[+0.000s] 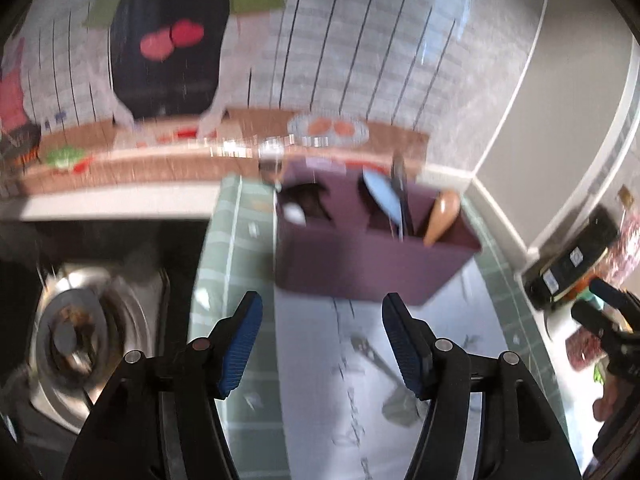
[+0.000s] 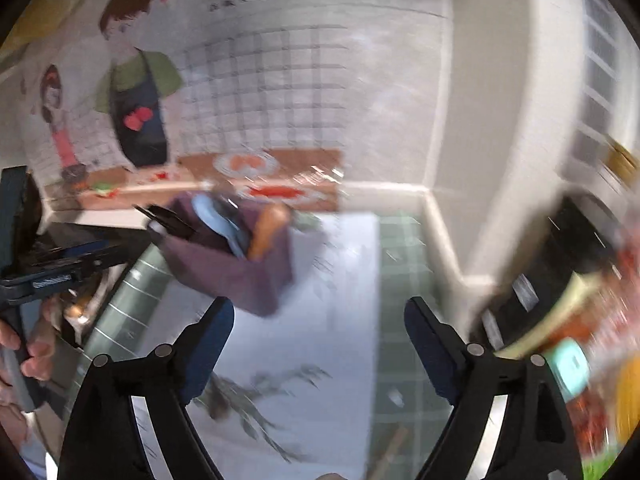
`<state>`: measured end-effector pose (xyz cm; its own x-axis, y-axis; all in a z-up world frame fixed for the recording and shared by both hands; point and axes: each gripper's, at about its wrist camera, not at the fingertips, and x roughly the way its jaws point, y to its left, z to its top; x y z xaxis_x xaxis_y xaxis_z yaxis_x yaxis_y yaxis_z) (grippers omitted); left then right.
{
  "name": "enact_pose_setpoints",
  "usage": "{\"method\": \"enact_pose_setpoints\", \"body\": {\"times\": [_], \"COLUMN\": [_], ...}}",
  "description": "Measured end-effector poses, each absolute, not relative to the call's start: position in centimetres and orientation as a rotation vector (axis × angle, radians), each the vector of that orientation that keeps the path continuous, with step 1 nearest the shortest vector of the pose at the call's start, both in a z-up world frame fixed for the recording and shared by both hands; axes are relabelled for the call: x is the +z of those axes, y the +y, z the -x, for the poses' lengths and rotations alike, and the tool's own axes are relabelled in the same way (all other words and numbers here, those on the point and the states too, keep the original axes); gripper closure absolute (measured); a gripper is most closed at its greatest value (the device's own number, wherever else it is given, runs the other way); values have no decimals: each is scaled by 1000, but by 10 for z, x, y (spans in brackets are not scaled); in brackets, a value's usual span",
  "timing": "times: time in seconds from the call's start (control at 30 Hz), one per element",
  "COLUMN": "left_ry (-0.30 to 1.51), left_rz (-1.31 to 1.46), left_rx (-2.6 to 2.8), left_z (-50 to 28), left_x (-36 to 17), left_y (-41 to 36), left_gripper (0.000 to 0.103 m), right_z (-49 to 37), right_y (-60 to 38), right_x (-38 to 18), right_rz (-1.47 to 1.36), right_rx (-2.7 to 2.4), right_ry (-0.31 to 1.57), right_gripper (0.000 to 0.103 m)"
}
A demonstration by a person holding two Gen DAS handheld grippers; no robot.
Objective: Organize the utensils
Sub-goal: 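Move the right tool to the wooden chopstick while the left tool moves to the dark spoon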
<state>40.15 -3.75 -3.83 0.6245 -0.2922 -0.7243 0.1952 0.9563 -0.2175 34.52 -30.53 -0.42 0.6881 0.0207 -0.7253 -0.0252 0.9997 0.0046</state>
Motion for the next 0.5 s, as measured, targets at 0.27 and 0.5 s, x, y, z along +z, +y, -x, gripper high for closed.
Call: {"method": "enact_pose_setpoints", "body": {"times": [0.27,0.5], "left_ry": [1055,1033], "left_rz": [88,-52], "left_rx": [-352,-507], "left_z": [-389,-375], "left_x": [-94,-102], "left_y": [-78,-132], "left_gripper": [40,40], "right_z": [-288,-254], "right_y": [-311,-307], "right_x": [-53,-85], "right_rz": [112,138], "right_rx": [-105,-123], "right_ry": [930,971], "right_gripper": [7,5]}}
